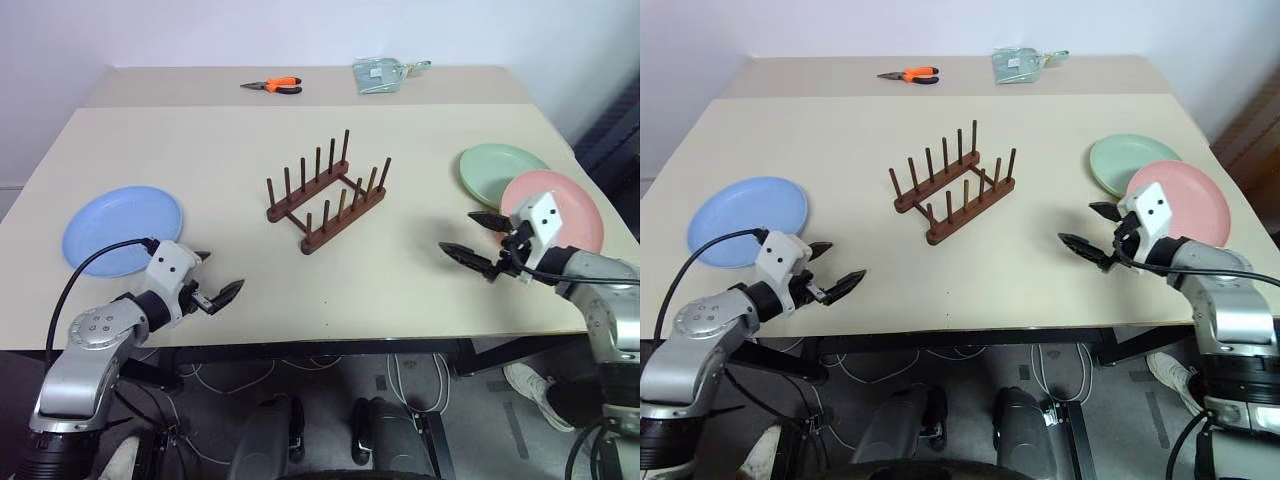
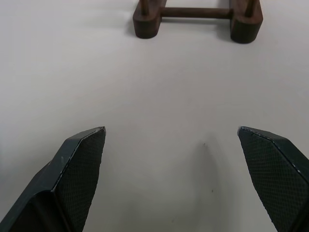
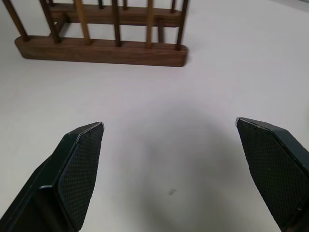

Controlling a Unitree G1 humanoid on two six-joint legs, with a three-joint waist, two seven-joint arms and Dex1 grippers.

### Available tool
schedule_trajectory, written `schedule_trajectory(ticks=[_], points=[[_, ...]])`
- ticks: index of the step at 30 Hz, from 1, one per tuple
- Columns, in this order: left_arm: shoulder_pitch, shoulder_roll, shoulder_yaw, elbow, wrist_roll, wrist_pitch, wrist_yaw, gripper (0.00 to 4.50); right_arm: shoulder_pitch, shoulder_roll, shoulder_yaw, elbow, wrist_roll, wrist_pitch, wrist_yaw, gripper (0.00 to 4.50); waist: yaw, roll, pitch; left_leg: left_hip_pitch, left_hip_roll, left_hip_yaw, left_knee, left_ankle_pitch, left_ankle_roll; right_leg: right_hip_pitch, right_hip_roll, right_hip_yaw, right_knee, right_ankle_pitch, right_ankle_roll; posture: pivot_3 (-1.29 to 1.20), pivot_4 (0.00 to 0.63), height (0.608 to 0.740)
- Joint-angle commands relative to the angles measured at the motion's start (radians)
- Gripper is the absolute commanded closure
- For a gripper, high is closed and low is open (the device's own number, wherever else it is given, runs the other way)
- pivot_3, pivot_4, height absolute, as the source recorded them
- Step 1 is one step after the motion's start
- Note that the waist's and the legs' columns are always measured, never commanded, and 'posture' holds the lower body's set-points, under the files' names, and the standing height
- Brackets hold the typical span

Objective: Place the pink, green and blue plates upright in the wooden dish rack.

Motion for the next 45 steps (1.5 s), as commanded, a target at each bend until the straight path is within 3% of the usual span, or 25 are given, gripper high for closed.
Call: schedule_trajectory(ticks=[1, 13, 18, 27, 30, 35, 36, 45], points=[[-0.004, -0.008, -0.018, -0.047, 0.0, 0.005, 0.018, 0.0, -0.02, 0.014, -0.007, -0.003, -0.009, -0.036, -0.015, 0.02, 0.001, 0.0, 0.0, 0.0, 0.0, 0.0, 0.0, 0.0, 0.0, 0.0, 0.0, 0.0, 0.0, 0.0, 0.0, 0.0, 0.15, 0.74], [-0.095, -0.086, -0.221, -0.026, 0.046, 0.007, 0.039, 0.0, 0.014, 0.082, 0.041, -0.136, 0.038, 0.041, -0.044, 0.02, 0.002, 0.0, 0.0, 0.0, 0.0, 0.0, 0.0, 0.0, 0.0, 0.0, 0.0, 0.0, 0.0, 0.0, 0.0, 0.0, 0.15, 0.74], [-0.23, -0.168, -0.373, 0.147, 0.171, -0.039, 0.08, 0.0, 0.066, 0.128, 0.059, -0.236, 0.008, 0.041, -0.119, 0.02, 0.003, 0.0, 0.0, 0.0, -0.001, 0.0, 0.0, 0.0, 0.0, 0.001, 0.001, -0.001, 0.0, 0.0, 0.0, 0.0, 0.15, 0.74], [-0.455, -0.308, -0.433, 0.502, 0.22, -0.179, 0.05, 0.0, 0.171, 0.141, 0.047, -0.417, 0.024, 0.114, -0.198, 0.02, 0.007, -0.001, -0.001, 0.0, -0.001, -0.001, 0.001, 0.0, 0.001, 0.002, 0.001, -0.001, 0.0, 0.0, 0.0, 0.0, 0.15, 0.74], [-0.491, -0.334, -0.419, 0.563, 0.195, -0.217, 0.004, 0.87, 0.193, 0.132, 0.039, -0.442, 0.022, 0.123, -0.211, 0.0, 0.004, 0.0, -0.001, 0.0, -0.001, 0.0, 0.002, 0.0, 0.002, 0.002, 0.001, -0.001, 0.0, 0.0, 0.001, 0.0, 0.15, 0.74], [-0.492, -0.321, -0.424, 0.581, 0.195, -0.259, -0.082, 3.44, 0.197, 0.122, 0.026, -0.451, 0.019, 0.127, -0.223, 0.0, 0.002, 0.0, -0.001, 0.0, -0.001, -0.001, 0.002, 0.0, 0.001, 0.002, 0.001, -0.001, 0.001, 0.0, 0.001, 0.0, 0.15, 0.74], [-0.489, -0.315, -0.428, 0.578, 0.196, -0.272, -0.104, 3.72, 0.199, 0.121, 0.026, -0.451, 0.016, 0.125, -0.224, 0.0, 0.002, 0.0, -0.001, 0.0, -0.001, -0.001, 0.002, 0.0, 0.001, 0.002, 0.001, -0.002, 0.001, 0.0, 0.0, 0.0, 0.15, 0.74], [-0.558, -0.277, -0.453, 0.625, 0.176, -0.366, -0.339, 3.73, 0.202, 0.083, -0.017, -0.406, 0.006, 0.099, -0.214, 0.0, 0.004, 0.0, -0.001, 0.0, -0.001, -0.001, 0.002, 0.0, 0.002, 0.002, 0.001, -0.002, 0.0, 0.0, 0.0, 0.0, 0.15, 0.74]])
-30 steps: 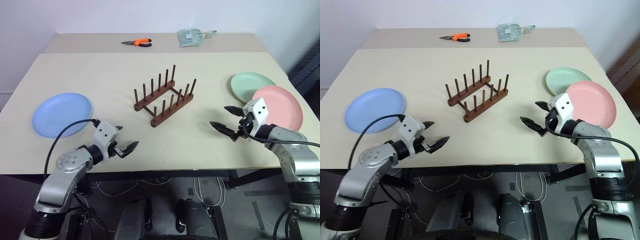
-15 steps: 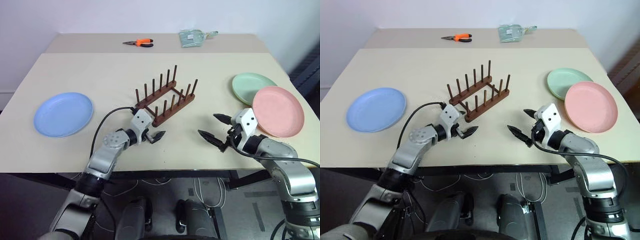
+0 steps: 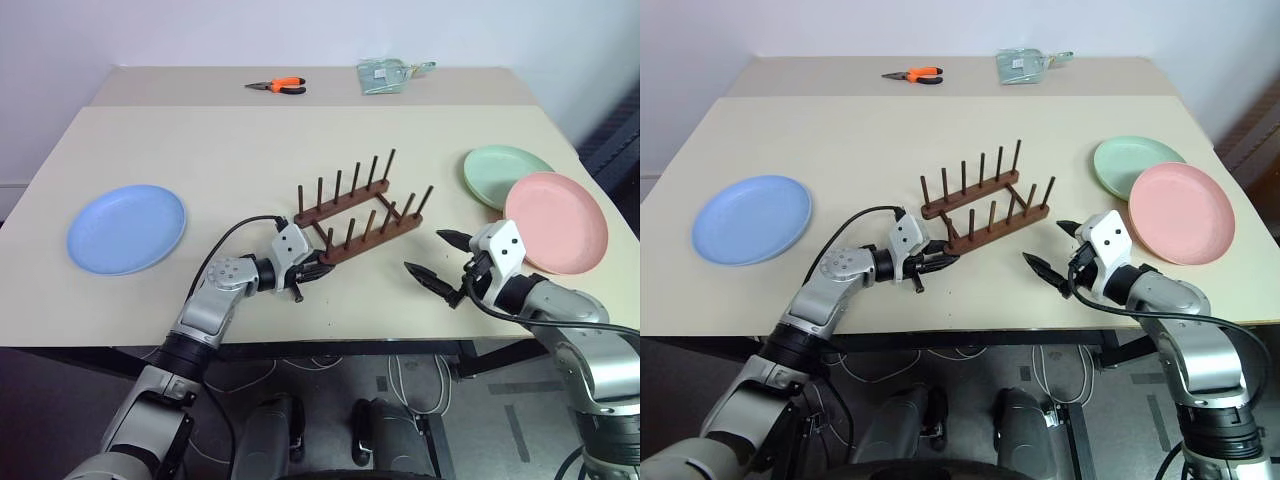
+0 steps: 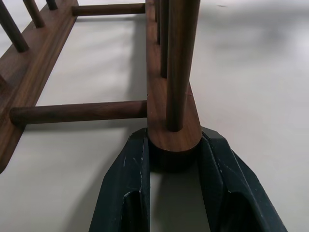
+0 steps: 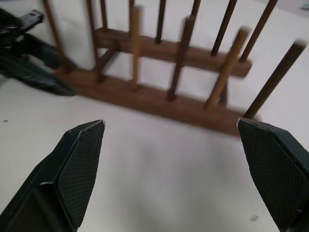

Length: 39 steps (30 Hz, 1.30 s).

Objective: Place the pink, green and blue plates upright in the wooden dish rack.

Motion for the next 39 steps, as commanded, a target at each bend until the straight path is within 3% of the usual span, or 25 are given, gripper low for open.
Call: schedule_trajectory(ticks=[1, 2, 4, 5, 8, 9, 11, 12, 17, 19, 25, 29, 39], points=[[-0.053, 0.001, -0.022, 0.058, 0.009, -0.065, -0.067, 3.73, -0.001, -0.018, -0.039, 0.009, -0.003, -0.03, 0.005, 0.0, -0.002, 0.0, 0.0, 0.0, 0.0, 0.0, 0.0, 0.0, 0.0, 0.0, 0.0, 0.0, 0.0, 0.0, 0.0, 0.0, 0.15, 0.74], [-0.067, 0.003, -0.02, 0.094, 0.02, -0.073, -0.068, 3.73, -0.002, -0.018, -0.039, 0.014, -0.006, -0.034, 0.006, 0.0, -0.002, 0.0, 0.0, 0.0, 0.0, 0.0, 0.0, 0.0, 0.0, 0.0, 0.0, 0.0, 0.0, 0.0, 0.0, 0.0, 0.15, 0.74], [-0.091, 0.01, -0.006, 0.162, 0.043, -0.094, -0.043, 2.69, -0.006, -0.015, -0.033, 0.021, -0.014, -0.04, 0.004, 0.0, -0.003, 0.0, 0.0, 0.0, 0.0, 0.0, 0.0, 0.0, 0.0, 0.0, 0.0, 0.0, 0.0, 0.0, 0.0, 0.0, 0.15, 0.74], [-0.097, 0.014, 0.001, 0.181, 0.051, -0.101, -0.032, 2.47, -0.008, -0.014, -0.032, 0.025, -0.017, -0.044, 0.003, 0.0, -0.003, 0.0, 0.0, 0.0, 0.0, 0.0, 0.0, 0.0, 0.0, 0.0, 0.0, 0.0, 0.0, 0.0, 0.0, 0.0, 0.15, 0.74], [-0.065, 0.053, 0.054, 0.131, 0.041, -0.045, 0.019, 0.99, -0.01, -0.019, -0.027, 0.048, -0.033, -0.052, 0.004, 0.0, -0.008, 0.0, 0.0, 0.0, 0.0, 0.0, 0.0, 0.0, 0.0, 0.0, 0.001, 0.0, 0.001, 0.0, 0.0, 0.0, 0.15, 0.74], [-0.052, 0.063, 0.064, 0.109, 0.036, -0.028, 0.027, 0.99, -0.009, -0.021, -0.027, 0.053, -0.034, -0.054, 0.007, 0.0, -0.01, 0.0, 0.0, 0.0, 0.001, 0.0, 0.0, 0.0, 0.0, 0.0, 0.001, 0.0, 0.001, 0.0, 0.0, 0.0, 0.15, 0.74], [-0.013, 0.085, 0.086, 0.046, 0.025, 0.012, 0.046, 0.93, -0.004, -0.028, -0.031, 0.062, -0.036, -0.048, 0.013, 0.53, -0.013, 0.0, 0.0, 0.001, 0.001, 0.0, 0.0, 0.0, 0.0, 0.0, 0.001, 0.0, 0.001, 0.0, 0.0, 0.0, 0.15, 0.74], [0.039, 0.107, 0.102, -0.042, -0.009, 0.061, 0.031, 1.51, -0.001, -0.037, -0.027, 0.071, -0.04, -0.037, 0.017, 0.84, -0.015, 0.0, 0.0, 0.001, 0.001, 0.0, 0.0, 0.0, 0.0, 0.0, 0.001, 0.0, 0.001, 0.0, 0.0, 0.0, 0.15, 0.74], [0.166, 0.137, 0.081, -0.334, -0.073, 0.258, 0.038, 3.9, -0.004, -0.067, 0.029, 0.122, -0.087, -0.036, 0.038, 3.3, -0.016, 0.0, 0.0, 0.001, 0.001, 0.0, 0.0, 0.0, 0.0, 0.0, 0.0, 0.0, 0.001, 0.0, 0.0, 0.0, 0.15, 0.74], [0.167, 0.098, 0.011, -0.395, -0.022, 0.308, 0.097, 3.96, -0.047, -0.063, 0.088, 0.172, -0.156, -0.042, 0.008, 4.38, -0.008, 0.0, 0.0, 0.001, 0.001, -0.001, 0.001, 0.0, 0.0, 0.001, 0.0, 0.0, 0.001, 0.0, 0.0, 0.0, 0.15, 0.74], [0.138, -0.018, -0.078, -0.395, 0.082, 0.407, 0.267, 3.96, -0.193, 0.002, 0.191, 0.322, -0.254, -0.016, -0.068, 4.44, -0.003, 0.0, 0.0, 0.0, 0.0, -0.001, 0.002, 0.0, 0.0, 0.001, 0.001, 0.001, 0.001, 0.0, 0.001, 0.0, 0.15, 0.74], [0.086, -0.08, -0.065, -0.284, 0.149, 0.427, 0.412, 3.96, -0.297, 0.064, 0.233, 0.462, -0.318, -0.044, -0.131, 4.44, -0.004, 0.0, 0.0, 0.001, 0.0, -0.001, 0.004, 0.0, 0.0, 0.002, 0.001, 0.0, 0.002, 0.0, 0.001, 0.0, 0.15, 0.74], [0.008, -0.083, -0.006, -0.134, 0.16, 0.365, 0.511, 3.96, -0.388, 0.103, 0.217, 0.574, -0.359, -0.146, -0.156, 4.44, -0.016, 0.001, -0.001, 0.001, 0.002, -0.001, 0.009, 0.0, 0.001, 0.003, 0.001, 0.0, 0.005, 0.0, 0.001, 0.0, 0.15, 0.74]])
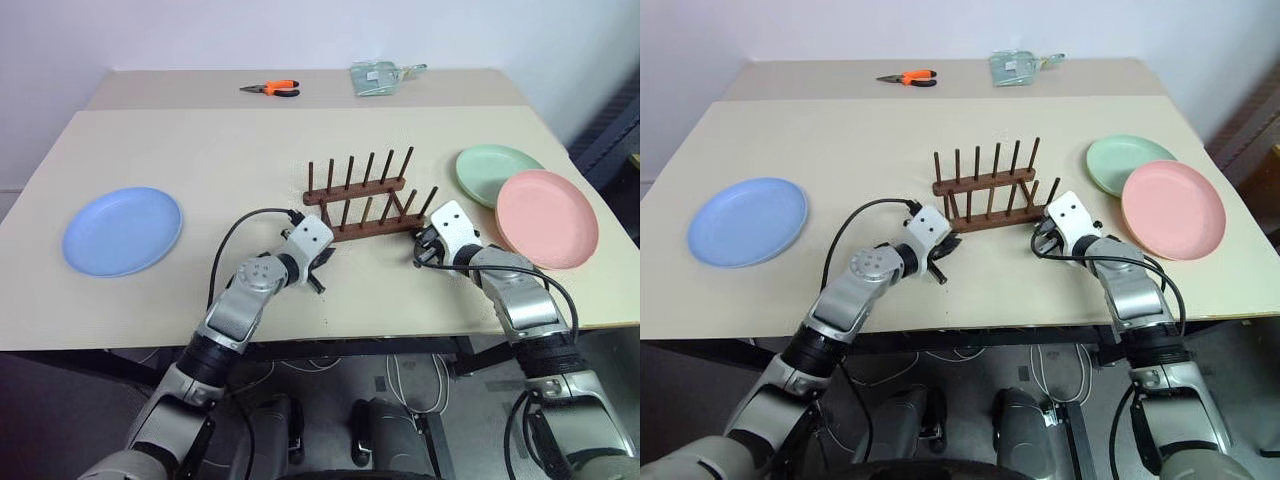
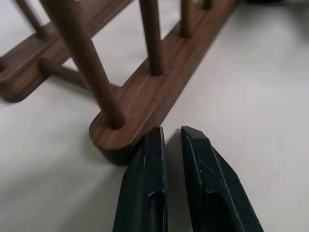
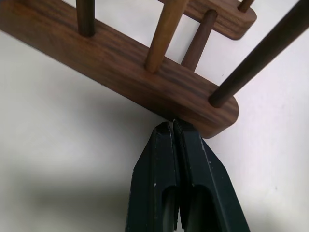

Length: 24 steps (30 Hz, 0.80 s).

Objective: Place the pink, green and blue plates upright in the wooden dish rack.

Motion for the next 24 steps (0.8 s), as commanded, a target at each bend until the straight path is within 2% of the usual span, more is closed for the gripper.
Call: schedule_trajectory(ticks=[1, 3, 4, 10, 14, 19, 22, 24], points=[[0.015, 0.032, 0.036, 0.036, 0.031, 0.008, 0.03, 3.96, 0.016, -0.034, -0.047, -0.042, 0.006, -0.027, 0.014, 4.44, -0.001, 0.0, 0.0, 0.0, 0.0, 0.0, 0.0, 0.0, 0.0, 0.0, 0.0, 0.0, 0.0, 0.0, 0.0, 0.0, 0.15, 0.74], [0.025, 0.041, 0.034, 0.018, 0.032, 0.002, 0.027, 3.96, 0.054, -0.07, -0.092, -0.11, 0.036, -0.015, 0.042, 3.93, 0.001, 0.0, 0.0, 0.0, 0.0, 0.0, 0.0, 0.0, 0.0, 0.0, 0.0, 0.0, 0.0, 0.0, 0.0, 0.0, 0.15, 0.74], [0.033, 0.045, 0.035, 0.004, 0.029, 0.005, 0.026, 3.96, 0.076, -0.09, -0.118, -0.151, 0.049, -0.005, 0.049, 3.84, 0.001, 0.0, 0.0, 0.0, 0.0, 0.0, 0.0, 0.0, 0.0, 0.0, 0.0, 0.0, -0.001, 0.0, 0.0, 0.0, 0.15, 0.74], [0.091, 0.072, 0.04, -0.137, -0.016, 0.002, -0.03, 3.96, 0.258, -0.253, -0.273, -0.335, -0.005, 0.03, 0.021, 1.03, 0.007, 0.002, 0.0, -0.001, 0.0, 0.0, -0.001, -0.001, 0.0, -0.001, -0.001, 0.0, -0.001, 0.0, 0.0, 0.0, 0.15, 0.74], [0.104, 0.079, 0.035, -0.189, -0.046, -0.021, -0.082, 3.96, 0.317, -0.283, -0.282, -0.295, -0.053, 0.014, -0.016, 1.03, 0.006, 0.002, 0.0, -0.001, 0.0, 0.0, 0.0, -0.001, 0.0, -0.001, -0.001, 0.0, -0.002, 0.0, 0.0, 0.0, 0.15, 0.74], [0.091, 0.077, 0.032, -0.236, -0.087, -0.048, -0.154, 3.96, 0.238, -0.255, -0.209, -0.111, -0.124, -0.045, -0.086, 1.03, 0.008, 0.002, 0.0, -0.002, 0.0, 0.0, 0.0, -0.001, 0.0, -0.001, -0.001, 0.0, -0.002, 0.0, 0.0, 0.0, 0.15, 0.74], [0.091, 0.078, 0.037, -0.259, -0.095, -0.045, -0.167, 3.96, 0.18, -0.234, -0.204, -0.028, -0.122, -0.054, -0.113, 1.9, 0.008, 0.002, 0.0, -0.002, 0.0, 0.0, 0.0, 0.0, 0.0, -0.002, -0.001, 0.0, -0.002, 0.0, 0.0, 0.0, 0.15, 0.74], [0.093, 0.081, 0.041, -0.262, -0.092, -0.042, -0.166, 3.96, 0.165, -0.238, -0.197, 0.0, -0.13, -0.068, -0.117, 2.84, 0.009, 0.002, 0.0, -0.002, 0.0, 0.0, 0.0, 0.0, 0.0, -0.001, -0.001, 0.0, -0.002, 0.0, 0.0, 0.0, 0.15, 0.74]])
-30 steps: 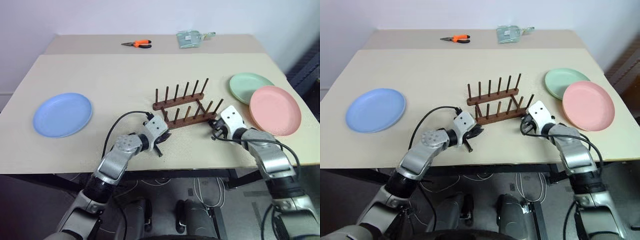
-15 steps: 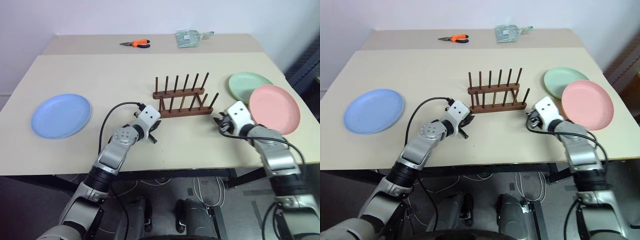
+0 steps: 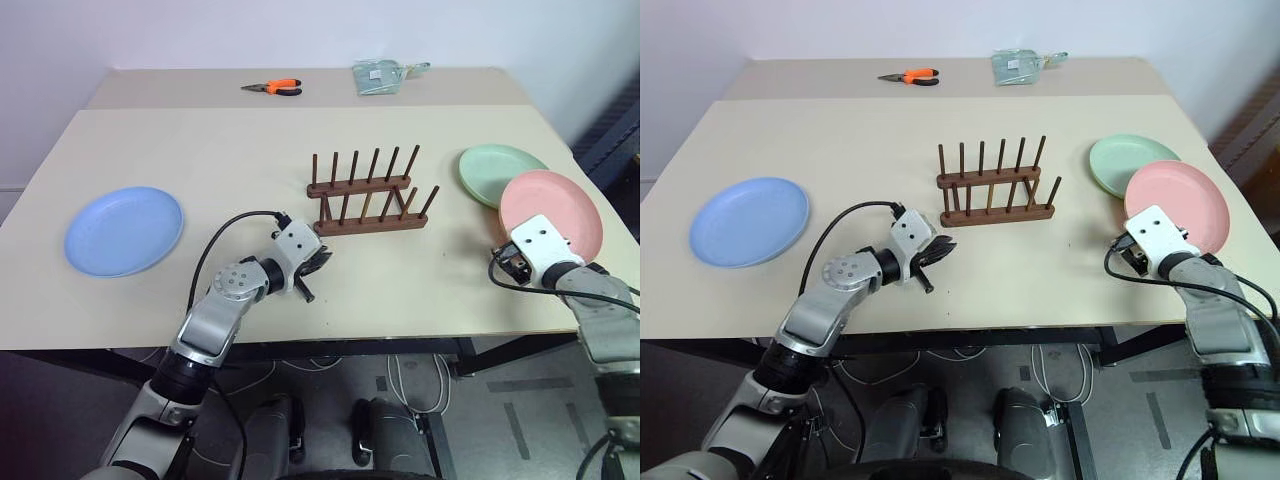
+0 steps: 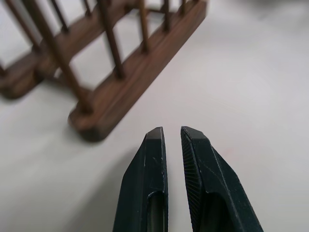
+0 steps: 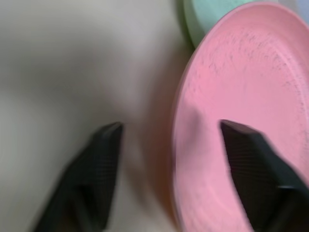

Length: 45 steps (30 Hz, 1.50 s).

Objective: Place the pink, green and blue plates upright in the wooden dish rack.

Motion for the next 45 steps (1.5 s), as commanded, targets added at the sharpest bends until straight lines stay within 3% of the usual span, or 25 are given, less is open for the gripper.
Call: schedule_trajectory(ticks=[1, 3, 8, 12, 16, 20, 23, 30, 39, 45], points=[[-0.009, 0.005, 0.01, -0.043, -0.009, -0.01, -0.005, 3.96, -0.031, -0.011, -0.011, 0.03, -0.02, -0.033, -0.021, 3.31, 0.002, 0.0, 0.0, 0.0, 0.0, 0.0, 0.0, 0.0, 0.0, 0.0, 0.0, 0.0, 0.0, 0.0, 0.0, 0.0, 0.15, 0.74], [-0.001, 0.009, 0.015, -0.049, -0.012, -0.008, -0.004, 3.96, -0.029, -0.015, -0.016, 0.026, -0.018, -0.037, -0.018, 4.42, 0.003, 0.0, 0.0, 0.0, 0.0, 0.0, 0.0, 0.0, 0.0, 0.0, 0.0, 0.0, 0.0, 0.0, 0.0, 0.0, 0.15, 0.74], [0.02, 0.019, 0.026, -0.073, -0.026, -0.002, -0.011, 3.96, 0.043, -0.067, -0.053, -0.114, -0.04, -0.034, -0.01, 4.47, 0.003, 0.001, 0.0, -0.001, 0.0, 0.0, 0.0, 0.0, 0.001, 0.0, 0.0, 0.0, 0.0, 0.0, 0.001, 0.0, 0.15, 0.74], [0.032, 0.038, 0.046, -0.073, -0.041, -0.001, -0.02, 3.96, 0.11, -0.141, -0.165, -0.355, 0.042, -0.023, 0.099, 4.47, 0.002, 0.003, 0.001, -0.001, 0.0, 0.0, 0.0, 0.0, 0.001, 0.0, 0.0, 0.0, 0.0, 0.0, 0.001, 0.0, 0.15, 0.74], [0.03, 0.059, 0.053, -0.049, -0.049, -0.022, -0.045, 3.96, -0.052, -0.098, -0.327, -0.573, 0.481, 0.238, 0.223, 4.47, -0.009, 0.004, 0.002, 0.0, 0.001, 0.0, 0.0, 0.0, 0.001, 0.0, 0.001, 0.0, 0.0, 0.0, 0.001, 0.0, 0.15, 0.74], [0.008, 0.049, 0.07, -0.036, -0.08, -0.027, -0.062, 3.96, -0.313, 0.054, -0.388, -0.584, 0.991, 0.497, 0.146, 4.47, -0.004, 0.002, 0.002, 0.0, 0.001, -0.002, 0.0, -0.001, 0.001, 0.001, 0.0, -0.002, -0.001, 0.0, 0.0, 0.0, 0.15, 0.74], [0.012, 0.047, 0.082, -0.055, -0.103, -0.02, -0.072, 3.96, -0.456, 0.123, -0.378, -0.477, 1.13, 0.604, 0.062, 4.47, 0.002, 0.003, 0.002, -0.001, 0.001, -0.002, 0.001, -0.002, 0.003, 0.0, -0.002, -0.001, -0.001, 0.0, 0.0, 0.0, 0.15, 0.74], [0.061, 0.063, 0.094, -0.117, -0.119, 0.001, -0.054, 3.96, -0.52, 0.116, -0.295, -0.267, 1.088, 0.624, 0.085, 4.47, 0.001, 0.003, 0.002, -0.004, -0.004, -0.001, 0.001, -0.004, 0.007, 0.0, -0.006, -0.002, -0.003, 0.0, 0.0, 0.0, 0.15, 0.74], [0.067, 0.062, 0.082, -0.144, -0.125, 0.021, -0.038, 3.96, -0.553, 0.096, -0.244, -0.045, 1.019, 0.622, 0.216, 4.47, 0.0, 0.003, 0.002, -0.004, -0.004, 0.0, 0.002, -0.004, 0.007, 0.0, -0.004, -0.002, -0.003, 0.001, 0.003, 0.0, 0.15, 0.74], [0.07, 0.073, 0.081, -0.142, -0.122, 0.014, -0.045, 3.96, -0.571, 0.079, -0.246, -0.022, 0.988, 0.614, 0.253, 4.47, 0.0, 0.003, 0.002, -0.004, -0.003, 0.0, 0.002, -0.004, 0.007, 0.0, -0.004, -0.002, -0.003, 0.001, 0.003, 0.0, 0.15, 0.74]])
